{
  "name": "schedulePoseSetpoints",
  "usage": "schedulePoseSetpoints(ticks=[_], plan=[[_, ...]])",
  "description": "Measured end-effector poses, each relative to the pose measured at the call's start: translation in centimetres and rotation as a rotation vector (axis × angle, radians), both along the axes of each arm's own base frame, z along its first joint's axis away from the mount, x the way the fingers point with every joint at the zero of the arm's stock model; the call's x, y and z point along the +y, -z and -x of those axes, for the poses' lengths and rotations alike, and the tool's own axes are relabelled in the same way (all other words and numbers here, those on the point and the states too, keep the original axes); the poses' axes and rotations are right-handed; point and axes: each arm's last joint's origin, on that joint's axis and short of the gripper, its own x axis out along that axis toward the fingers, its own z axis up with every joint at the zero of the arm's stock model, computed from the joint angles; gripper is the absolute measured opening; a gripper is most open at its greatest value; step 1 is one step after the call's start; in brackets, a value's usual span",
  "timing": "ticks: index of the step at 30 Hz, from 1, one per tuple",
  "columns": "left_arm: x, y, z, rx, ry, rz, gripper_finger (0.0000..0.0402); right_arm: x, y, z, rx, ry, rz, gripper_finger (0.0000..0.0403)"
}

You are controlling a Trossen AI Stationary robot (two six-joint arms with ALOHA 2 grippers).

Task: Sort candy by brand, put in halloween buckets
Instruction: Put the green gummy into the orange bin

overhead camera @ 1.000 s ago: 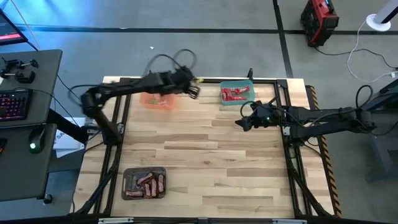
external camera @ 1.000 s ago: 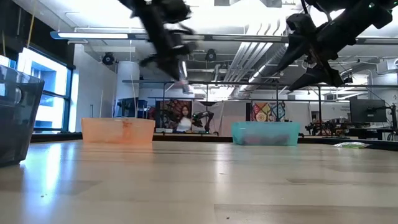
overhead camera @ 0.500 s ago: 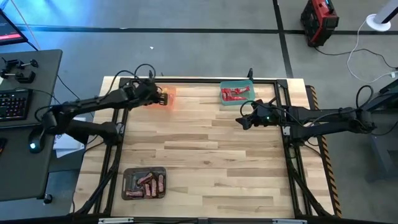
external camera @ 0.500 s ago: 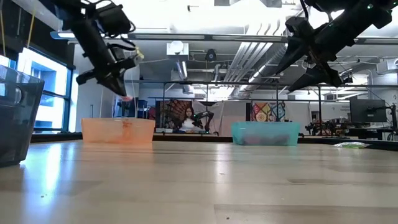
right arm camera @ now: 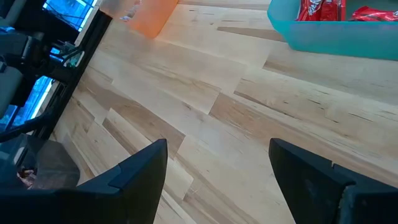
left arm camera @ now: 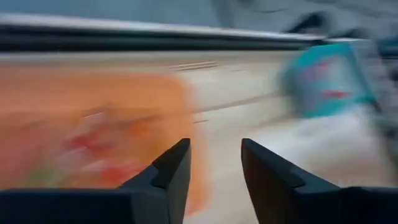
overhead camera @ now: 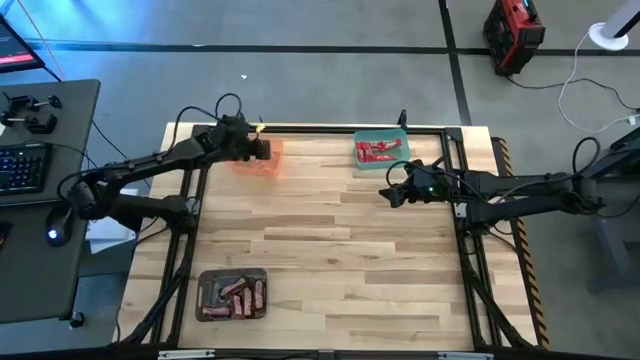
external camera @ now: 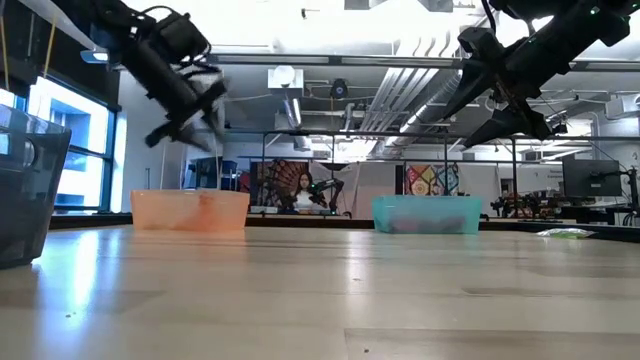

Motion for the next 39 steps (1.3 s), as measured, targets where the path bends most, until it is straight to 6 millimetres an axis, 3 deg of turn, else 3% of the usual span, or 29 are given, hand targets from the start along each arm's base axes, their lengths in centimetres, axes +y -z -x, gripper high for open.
schedulePoseSetpoints(ticks=[3,8,11,14,17,21,26,32,39], plan=[[-1.2,-1.3,-1.7,-0.164,0.208,-0.045,0.014,0.0,0.0,0.0,0.0,0.001,-0.001,0.0275],[-7.0,-2.4,-4.4,-0.383,0.432,-0.181,0.0118,0.0,0.0,0.0,-0.001,0.002,-0.004,0.0275],[-10.5,-2.0,-4.2,-0.474,0.433,-0.243,0.0087,0.0,0.0,0.0,-0.001,0.002,-0.005,0.0275],[-12.4,-1.1,-2.9,-0.499,0.442,-0.305,0.0042,0.0,0.0,0.0,-0.003,-0.002,-0.012,0.0275],[-12.8,-0.8,-1.0,-0.563,0.466,-0.343,0.0007,0.1,0.0,0.0,-0.008,-0.019,-0.043,0.0275],[-12.7,0.2,1.7,-0.652,0.497,-0.403,0.0004,0.2,0.0,-0.1,-0.022,-0.021,-0.086,0.0259],[-12.9,2.4,4.4,-0.781,0.474,-0.412,0.0001,0.2,-0.3,-0.3,-0.065,-0.022,-0.096,0.0182],[-13.4,4.2,5.7,-0.815,0.499,-0.429,0.0,0.2,-0.9,-0.7,-0.137,-0.056,-0.084,0.0027],[-13.5,4.2,6.0,-0.798,0.542,-0.454,0.0,1.4,-1.4,-0.2,-0.149,-0.208,-0.103,0.0007]])
